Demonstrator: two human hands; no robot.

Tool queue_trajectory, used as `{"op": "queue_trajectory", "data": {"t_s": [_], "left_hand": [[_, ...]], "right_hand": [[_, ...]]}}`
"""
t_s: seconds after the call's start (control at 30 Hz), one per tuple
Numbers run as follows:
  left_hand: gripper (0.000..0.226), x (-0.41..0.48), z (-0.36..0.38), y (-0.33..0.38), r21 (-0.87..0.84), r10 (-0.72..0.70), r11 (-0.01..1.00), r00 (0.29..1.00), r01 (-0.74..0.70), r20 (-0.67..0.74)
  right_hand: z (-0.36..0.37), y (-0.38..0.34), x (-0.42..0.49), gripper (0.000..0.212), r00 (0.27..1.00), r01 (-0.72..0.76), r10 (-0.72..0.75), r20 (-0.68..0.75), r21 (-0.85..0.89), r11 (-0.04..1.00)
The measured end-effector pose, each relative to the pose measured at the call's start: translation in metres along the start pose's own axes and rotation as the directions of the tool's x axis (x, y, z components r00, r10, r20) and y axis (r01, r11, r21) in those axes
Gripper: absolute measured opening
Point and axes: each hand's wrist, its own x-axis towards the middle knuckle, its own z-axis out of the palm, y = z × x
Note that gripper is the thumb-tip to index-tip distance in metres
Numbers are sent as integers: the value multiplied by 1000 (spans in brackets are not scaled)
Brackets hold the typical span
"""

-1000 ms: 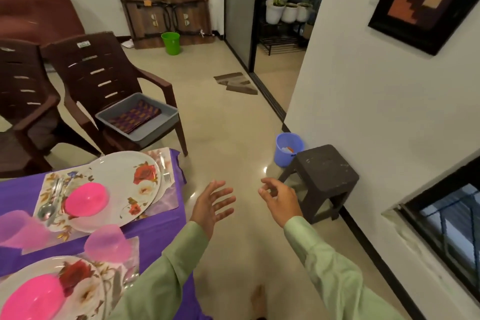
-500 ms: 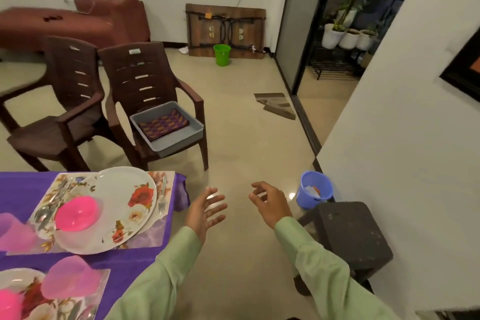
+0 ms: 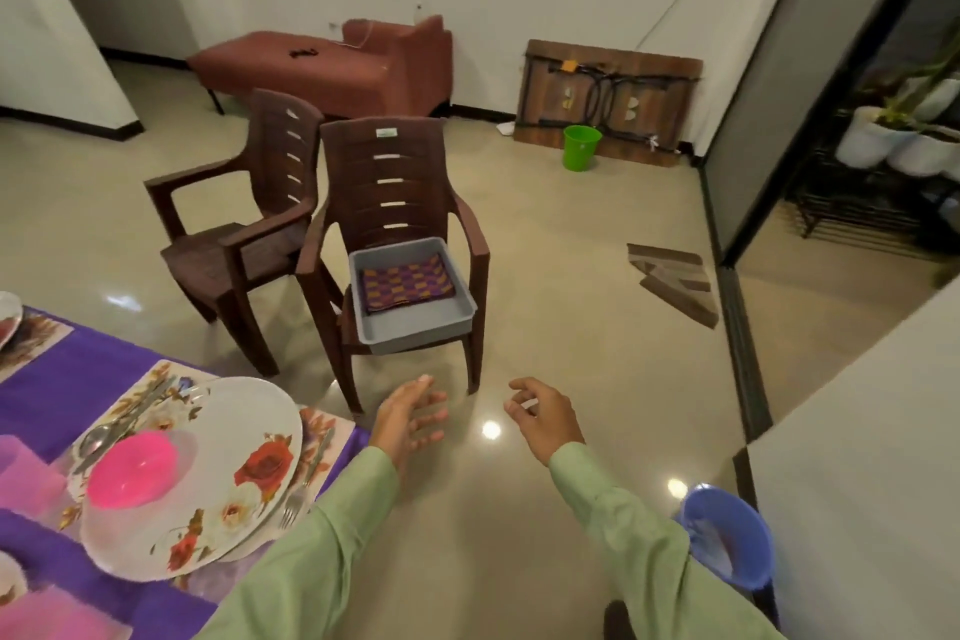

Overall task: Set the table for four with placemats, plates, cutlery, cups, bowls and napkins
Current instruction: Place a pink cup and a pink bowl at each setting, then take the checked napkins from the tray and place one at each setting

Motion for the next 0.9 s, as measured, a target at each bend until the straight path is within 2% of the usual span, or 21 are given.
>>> {"op": "queue_trajectory", "data": {"t_s": [0.1,0.2,0.3,0.43,0.53,0.67,0.9], "left_hand": [[33,39,14,15,-3,2,1000,997,-3,-80],[21,86,21,29,26,15,1000,992,-12,-124],[10,142,20,46,131,63,991,984,-42,-164],[19,225,2,67,328,158,941,967,-86,-198],[30,287,-17,86,520,215,851,951,-70,-222],[50,359,-32,126,772,241,636,949,3,-202],[74,489,-53,179,916,171,401,980,25,-101]], "right_hand": [[-7,-4,57,25,998,15,-15,54,-8,1000],[-2,-10,112,25,993,31,-30,113,-8,999],[10,-13,179,27,988,46,-41,149,-31,998],[30,-23,277,32,982,65,-44,183,-109,992],[44,-35,347,42,963,109,-47,264,-224,969],[62,-58,432,52,928,197,-63,366,-342,919],[117,-74,571,62,860,307,-32,510,-465,831]]}}
